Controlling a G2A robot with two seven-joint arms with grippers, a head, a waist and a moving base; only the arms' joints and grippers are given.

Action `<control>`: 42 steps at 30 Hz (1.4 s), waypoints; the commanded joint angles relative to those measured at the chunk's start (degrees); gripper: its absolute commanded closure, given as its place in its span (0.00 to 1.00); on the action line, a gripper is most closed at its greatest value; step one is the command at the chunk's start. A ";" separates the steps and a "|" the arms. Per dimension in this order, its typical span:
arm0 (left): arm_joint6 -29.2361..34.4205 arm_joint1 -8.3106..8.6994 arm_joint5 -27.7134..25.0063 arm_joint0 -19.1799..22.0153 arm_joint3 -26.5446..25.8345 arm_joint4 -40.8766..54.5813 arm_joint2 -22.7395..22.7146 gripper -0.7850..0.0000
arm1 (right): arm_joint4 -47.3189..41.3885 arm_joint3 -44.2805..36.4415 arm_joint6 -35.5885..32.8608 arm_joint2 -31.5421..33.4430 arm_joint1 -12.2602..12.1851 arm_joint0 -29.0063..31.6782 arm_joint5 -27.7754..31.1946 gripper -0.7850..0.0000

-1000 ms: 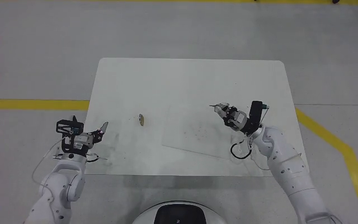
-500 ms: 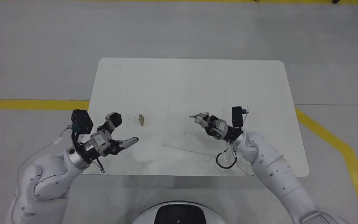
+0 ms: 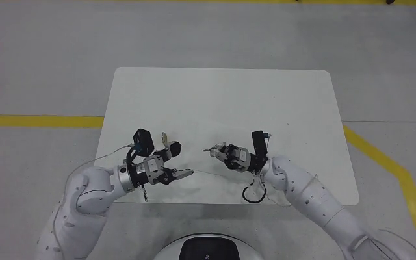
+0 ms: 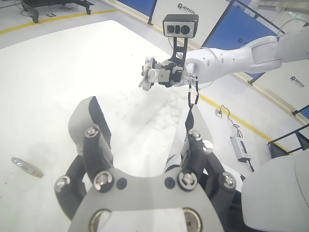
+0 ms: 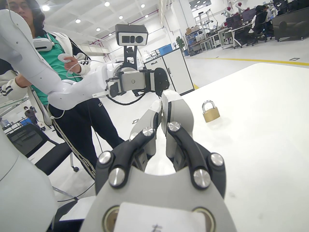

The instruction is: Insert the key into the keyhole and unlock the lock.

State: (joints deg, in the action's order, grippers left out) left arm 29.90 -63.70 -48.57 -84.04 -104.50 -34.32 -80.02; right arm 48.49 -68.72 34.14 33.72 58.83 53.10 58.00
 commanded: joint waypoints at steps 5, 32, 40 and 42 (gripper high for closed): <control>2.90 0.19 -0.40 2.40 2.36 2.51 3.24 0.32 | 0.11 0.80 3.65 -7.17 -0.92 -3.93 0.00 1.00; 3.75 0.81 1.36 7.69 5.64 3.02 9.85 1.00 | -2.46 4.14 12.14 -23.98 -1.32 -15.25 0.00 1.00; 4.21 1.27 1.86 8.44 6.08 4.88 9.61 1.00 | -0.39 4.50 12.14 -23.98 -1.33 -15.26 0.00 1.00; 4.39 1.41 1.86 8.54 5.95 5.03 9.49 1.00 | 0.79 4.78 12.14 -23.98 -1.32 -15.26 0.00 1.00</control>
State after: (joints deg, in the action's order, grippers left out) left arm 34.22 -62.36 -46.70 -75.55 -98.47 -29.30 -70.47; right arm 48.80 -64.06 46.28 9.74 57.50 37.84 58.00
